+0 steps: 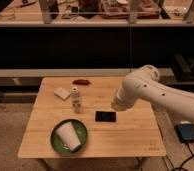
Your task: Knock the bottle over
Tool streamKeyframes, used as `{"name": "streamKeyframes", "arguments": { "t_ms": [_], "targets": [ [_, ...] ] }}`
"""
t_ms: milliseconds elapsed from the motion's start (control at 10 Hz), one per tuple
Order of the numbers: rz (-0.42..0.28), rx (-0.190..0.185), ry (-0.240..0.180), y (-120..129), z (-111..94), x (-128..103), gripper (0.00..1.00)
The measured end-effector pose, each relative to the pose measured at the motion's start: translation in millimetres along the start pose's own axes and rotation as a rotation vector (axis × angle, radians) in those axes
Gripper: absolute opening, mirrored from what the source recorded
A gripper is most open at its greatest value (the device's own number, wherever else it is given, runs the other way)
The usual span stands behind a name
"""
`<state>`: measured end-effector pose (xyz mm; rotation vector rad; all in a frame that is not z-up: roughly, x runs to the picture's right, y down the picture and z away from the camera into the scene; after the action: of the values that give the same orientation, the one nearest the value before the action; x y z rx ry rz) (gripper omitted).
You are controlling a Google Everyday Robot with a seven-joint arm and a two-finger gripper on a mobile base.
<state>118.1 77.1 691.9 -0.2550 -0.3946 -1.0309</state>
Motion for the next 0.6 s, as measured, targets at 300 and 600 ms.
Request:
{"name": "streamKeyframes", "arguments": {
  "t_ms": [300, 600],
  "targets": [
    [-0.059, 0.082, 0.016, 7.5, 6.0, 16.1, 0.3],
    [-0.033, 0.035, 0.021, -1.1, 12.7, 5.1, 0.3]
  ]
}}
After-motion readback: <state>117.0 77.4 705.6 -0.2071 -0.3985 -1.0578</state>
